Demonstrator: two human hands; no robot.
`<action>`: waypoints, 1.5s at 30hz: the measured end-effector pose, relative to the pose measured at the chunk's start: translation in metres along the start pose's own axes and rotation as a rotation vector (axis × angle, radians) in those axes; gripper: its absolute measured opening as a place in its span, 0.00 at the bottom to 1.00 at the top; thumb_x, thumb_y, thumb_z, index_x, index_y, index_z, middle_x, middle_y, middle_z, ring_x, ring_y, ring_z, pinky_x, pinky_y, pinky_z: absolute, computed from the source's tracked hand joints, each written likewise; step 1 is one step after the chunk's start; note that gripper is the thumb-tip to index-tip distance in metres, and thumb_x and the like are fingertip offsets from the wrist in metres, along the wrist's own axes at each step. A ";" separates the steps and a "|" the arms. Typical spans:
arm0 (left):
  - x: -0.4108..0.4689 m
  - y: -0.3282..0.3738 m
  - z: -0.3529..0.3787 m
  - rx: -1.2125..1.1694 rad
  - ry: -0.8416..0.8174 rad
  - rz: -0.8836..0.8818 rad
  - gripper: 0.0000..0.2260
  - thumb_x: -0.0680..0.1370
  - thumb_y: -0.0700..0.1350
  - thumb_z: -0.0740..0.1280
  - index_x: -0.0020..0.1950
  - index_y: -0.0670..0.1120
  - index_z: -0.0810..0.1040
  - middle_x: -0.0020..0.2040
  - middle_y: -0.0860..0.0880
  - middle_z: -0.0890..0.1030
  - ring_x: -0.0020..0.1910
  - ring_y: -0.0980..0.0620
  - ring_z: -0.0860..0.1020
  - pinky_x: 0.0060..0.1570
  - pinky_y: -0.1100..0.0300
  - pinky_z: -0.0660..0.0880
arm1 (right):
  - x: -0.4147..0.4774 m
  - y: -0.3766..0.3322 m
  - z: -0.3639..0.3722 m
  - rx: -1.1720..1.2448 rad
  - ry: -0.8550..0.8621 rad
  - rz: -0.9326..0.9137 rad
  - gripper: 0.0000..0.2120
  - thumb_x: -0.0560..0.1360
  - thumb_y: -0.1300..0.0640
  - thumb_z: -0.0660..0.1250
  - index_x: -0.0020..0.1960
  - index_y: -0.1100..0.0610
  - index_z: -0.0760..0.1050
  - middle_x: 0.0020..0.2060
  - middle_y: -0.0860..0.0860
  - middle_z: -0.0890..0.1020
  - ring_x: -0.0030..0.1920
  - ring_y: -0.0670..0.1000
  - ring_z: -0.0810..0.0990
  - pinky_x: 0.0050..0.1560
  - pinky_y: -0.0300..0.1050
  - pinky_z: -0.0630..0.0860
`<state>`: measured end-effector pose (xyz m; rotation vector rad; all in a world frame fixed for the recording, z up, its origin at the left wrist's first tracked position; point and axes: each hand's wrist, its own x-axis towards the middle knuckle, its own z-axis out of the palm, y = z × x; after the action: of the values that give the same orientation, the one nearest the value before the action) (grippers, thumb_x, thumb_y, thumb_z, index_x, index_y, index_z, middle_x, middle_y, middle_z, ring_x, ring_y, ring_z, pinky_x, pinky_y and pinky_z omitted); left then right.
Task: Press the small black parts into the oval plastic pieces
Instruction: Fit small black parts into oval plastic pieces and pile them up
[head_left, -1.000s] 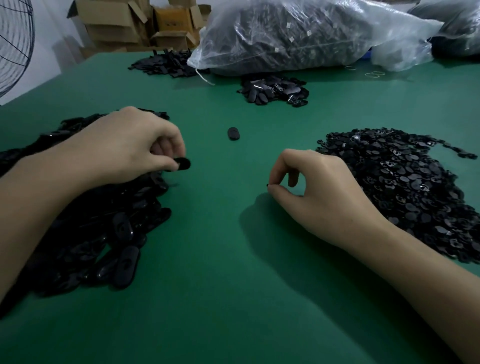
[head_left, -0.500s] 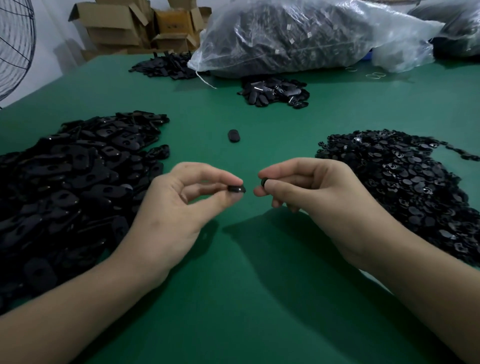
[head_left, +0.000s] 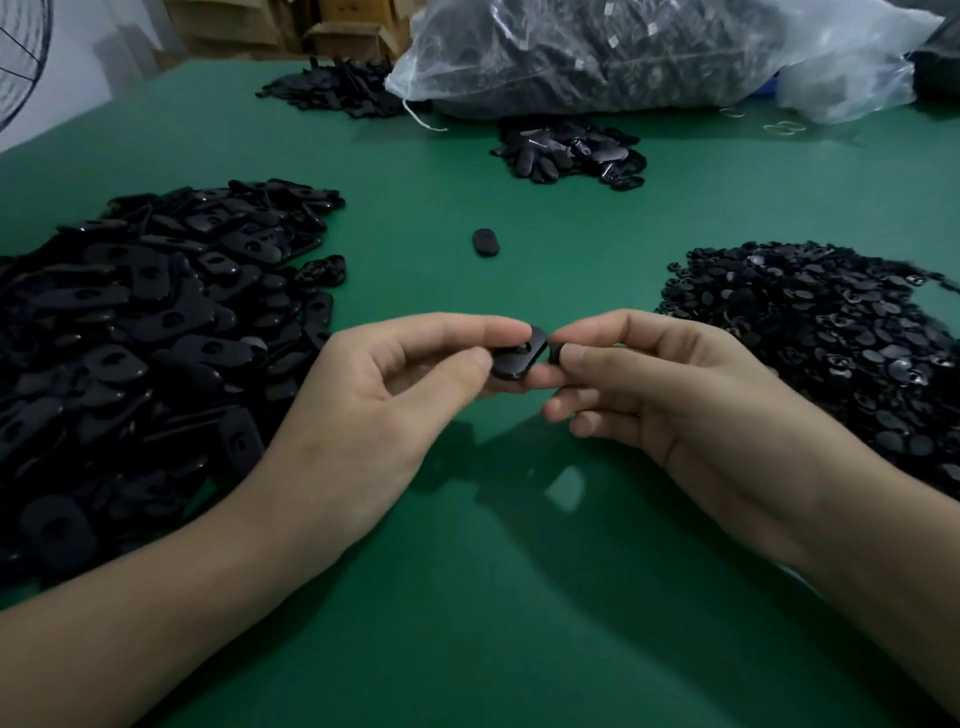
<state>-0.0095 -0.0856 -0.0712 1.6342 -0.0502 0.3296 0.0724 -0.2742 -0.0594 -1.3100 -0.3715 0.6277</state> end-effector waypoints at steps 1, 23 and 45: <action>0.000 0.001 0.000 -0.015 0.018 -0.002 0.08 0.77 0.42 0.72 0.55 0.46 0.85 0.49 0.50 0.88 0.51 0.53 0.86 0.54 0.68 0.78 | 0.000 -0.001 0.000 0.009 -0.004 0.003 0.09 0.71 0.59 0.71 0.50 0.59 0.80 0.46 0.58 0.87 0.40 0.50 0.86 0.42 0.39 0.82; 0.000 0.003 0.003 0.085 0.061 0.125 0.10 0.75 0.43 0.72 0.56 0.48 0.84 0.48 0.55 0.88 0.46 0.59 0.86 0.48 0.70 0.78 | 0.003 -0.004 -0.003 0.148 -0.105 0.060 0.07 0.66 0.57 0.75 0.43 0.52 0.86 0.46 0.57 0.88 0.40 0.49 0.87 0.41 0.39 0.82; 0.001 0.008 0.006 0.027 0.091 0.129 0.09 0.71 0.44 0.72 0.51 0.49 0.85 0.42 0.56 0.88 0.38 0.61 0.84 0.42 0.71 0.77 | 0.005 -0.002 -0.005 0.154 -0.052 0.016 0.04 0.67 0.58 0.76 0.42 0.53 0.83 0.41 0.55 0.86 0.35 0.47 0.82 0.40 0.38 0.80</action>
<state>-0.0093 -0.0921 -0.0639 1.6447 -0.0829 0.5056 0.0796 -0.2755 -0.0595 -1.1523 -0.3484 0.6912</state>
